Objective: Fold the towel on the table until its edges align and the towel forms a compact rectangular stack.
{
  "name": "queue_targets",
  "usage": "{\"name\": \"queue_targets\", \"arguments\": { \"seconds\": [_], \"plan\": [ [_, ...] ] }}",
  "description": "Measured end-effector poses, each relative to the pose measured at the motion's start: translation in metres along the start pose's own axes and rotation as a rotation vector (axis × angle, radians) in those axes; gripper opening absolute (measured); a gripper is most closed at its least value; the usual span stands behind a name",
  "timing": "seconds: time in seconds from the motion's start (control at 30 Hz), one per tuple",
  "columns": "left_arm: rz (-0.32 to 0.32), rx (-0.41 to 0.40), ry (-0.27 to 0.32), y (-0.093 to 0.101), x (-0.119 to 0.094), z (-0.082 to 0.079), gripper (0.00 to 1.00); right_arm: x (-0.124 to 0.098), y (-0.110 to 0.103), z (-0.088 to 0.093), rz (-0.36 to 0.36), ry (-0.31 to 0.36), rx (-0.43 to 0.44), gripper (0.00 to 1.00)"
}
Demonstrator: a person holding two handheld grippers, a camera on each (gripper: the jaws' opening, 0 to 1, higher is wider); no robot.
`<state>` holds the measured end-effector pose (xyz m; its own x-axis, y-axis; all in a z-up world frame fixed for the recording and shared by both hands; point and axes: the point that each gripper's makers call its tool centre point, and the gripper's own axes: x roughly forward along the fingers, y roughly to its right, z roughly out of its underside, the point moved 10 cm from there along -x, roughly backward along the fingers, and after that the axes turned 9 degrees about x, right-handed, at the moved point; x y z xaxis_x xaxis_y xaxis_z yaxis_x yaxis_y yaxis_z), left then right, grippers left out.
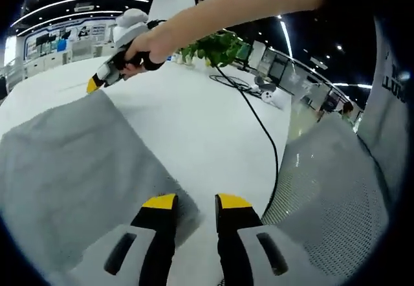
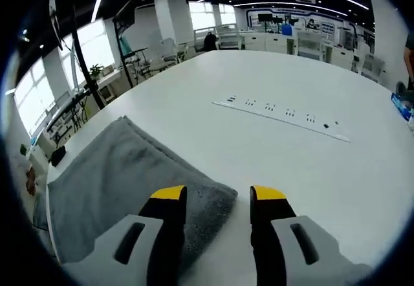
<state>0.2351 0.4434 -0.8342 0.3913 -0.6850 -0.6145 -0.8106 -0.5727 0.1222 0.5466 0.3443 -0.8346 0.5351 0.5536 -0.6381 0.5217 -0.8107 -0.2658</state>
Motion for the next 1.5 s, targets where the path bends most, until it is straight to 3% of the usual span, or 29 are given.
{"name": "queue_targets", "arguments": {
  "seconds": [0.03, 0.13, 0.2, 0.23, 0.33, 0.47, 0.6, 0.73, 1.03, 1.2, 1.5],
  "plan": [
    [0.011, 0.015, -0.040, 0.001, 0.003, 0.002, 0.24, -0.001, 0.001, 0.001, 0.001, -0.002, 0.003, 0.39],
    [0.034, 0.042, -0.066, 0.003, 0.010, 0.003, 0.24, -0.002, 0.004, 0.003, 0.005, -0.006, 0.009, 0.39],
    [0.013, 0.101, -0.060, 0.003, 0.007, -0.003, 0.22, -0.004, 0.006, 0.003, 0.005, -0.010, 0.013, 0.39],
    [-0.005, 0.127, -0.029, 0.003, 0.004, -0.009, 0.21, -0.004, 0.006, 0.004, 0.005, -0.011, 0.014, 0.39],
    [-0.036, 0.105, 0.018, 0.001, -0.002, -0.016, 0.22, -0.004, 0.010, 0.007, 0.015, -0.016, 0.026, 0.38],
    [-0.088, 0.108, -0.027, -0.008, -0.002, -0.011, 0.25, -0.006, 0.009, 0.010, 0.013, -0.016, 0.050, 0.38],
    [-0.051, 0.149, -0.089, -0.009, 0.007, -0.001, 0.25, -0.004, 0.010, 0.011, 0.019, -0.026, 0.054, 0.37],
    [0.010, 0.216, -0.112, 0.000, 0.017, 0.002, 0.26, -0.002, 0.014, 0.010, 0.026, -0.018, 0.077, 0.34],
    [-0.011, 0.255, -0.109, -0.003, 0.017, 0.002, 0.23, -0.001, 0.005, 0.015, -0.006, -0.019, 0.080, 0.13],
    [-0.005, 0.408, -0.161, 0.001, 0.019, 0.000, 0.25, 0.000, 0.005, 0.015, 0.000, -0.001, 0.113, 0.11],
    [-0.033, 0.376, -0.143, -0.004, 0.021, -0.005, 0.12, 0.001, 0.011, 0.018, 0.002, 0.003, 0.136, 0.07]
  ]
}}
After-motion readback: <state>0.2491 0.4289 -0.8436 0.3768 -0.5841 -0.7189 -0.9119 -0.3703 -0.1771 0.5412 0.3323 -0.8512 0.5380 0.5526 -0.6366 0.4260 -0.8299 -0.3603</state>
